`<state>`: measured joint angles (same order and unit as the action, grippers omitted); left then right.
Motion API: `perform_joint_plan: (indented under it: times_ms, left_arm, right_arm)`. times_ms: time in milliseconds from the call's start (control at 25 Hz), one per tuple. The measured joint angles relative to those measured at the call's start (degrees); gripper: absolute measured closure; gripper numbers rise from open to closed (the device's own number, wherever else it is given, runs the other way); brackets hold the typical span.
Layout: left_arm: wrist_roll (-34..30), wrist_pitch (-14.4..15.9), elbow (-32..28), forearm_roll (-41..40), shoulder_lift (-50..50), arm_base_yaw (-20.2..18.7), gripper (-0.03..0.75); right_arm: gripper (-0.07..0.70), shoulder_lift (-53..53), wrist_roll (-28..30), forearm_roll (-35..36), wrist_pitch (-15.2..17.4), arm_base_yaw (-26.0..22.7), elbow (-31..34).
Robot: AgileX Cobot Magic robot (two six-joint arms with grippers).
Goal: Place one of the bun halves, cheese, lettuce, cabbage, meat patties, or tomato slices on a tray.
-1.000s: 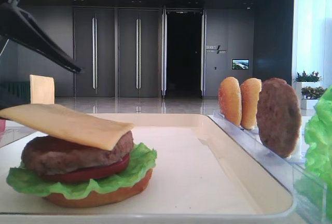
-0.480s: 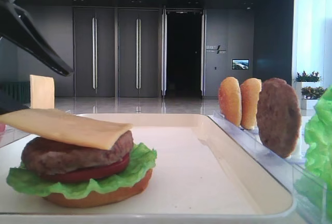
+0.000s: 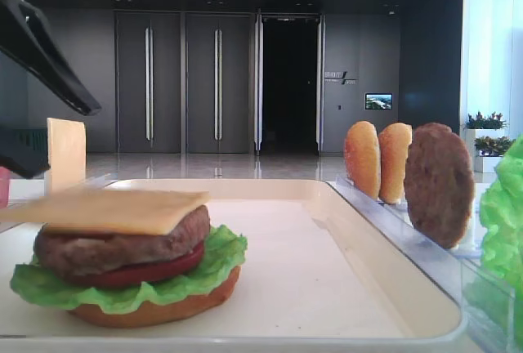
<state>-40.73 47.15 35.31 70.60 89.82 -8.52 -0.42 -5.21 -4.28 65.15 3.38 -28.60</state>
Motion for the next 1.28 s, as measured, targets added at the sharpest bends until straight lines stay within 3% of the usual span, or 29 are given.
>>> perform_joint_plan:
  times_ms: [440,760,960,1280]
  left_arm:
    - [10.0,1.5,5.6,-12.0,-3.6,0.0,0.313]
    - [23.2,3.8,12.3,-30.2,-12.0,0.0,0.313]
    - [31.1,7.0,15.2,-43.3,-15.9,0.0,0.314]
    - [35.3,10.5,16.0,-54.4,-17.0,0.0,0.314]
  right_arm:
    - [0.326,0.0,0.0,0.0,0.0,0.0,0.0]
    - [0.326,0.0,0.0,0.0,0.0,0.0,0.0]
    - [0.326,0.0,0.0,0.0,0.0,0.0,0.0]
    - [0.326,0.0,0.0,0.0,0.0,0.0,0.0]
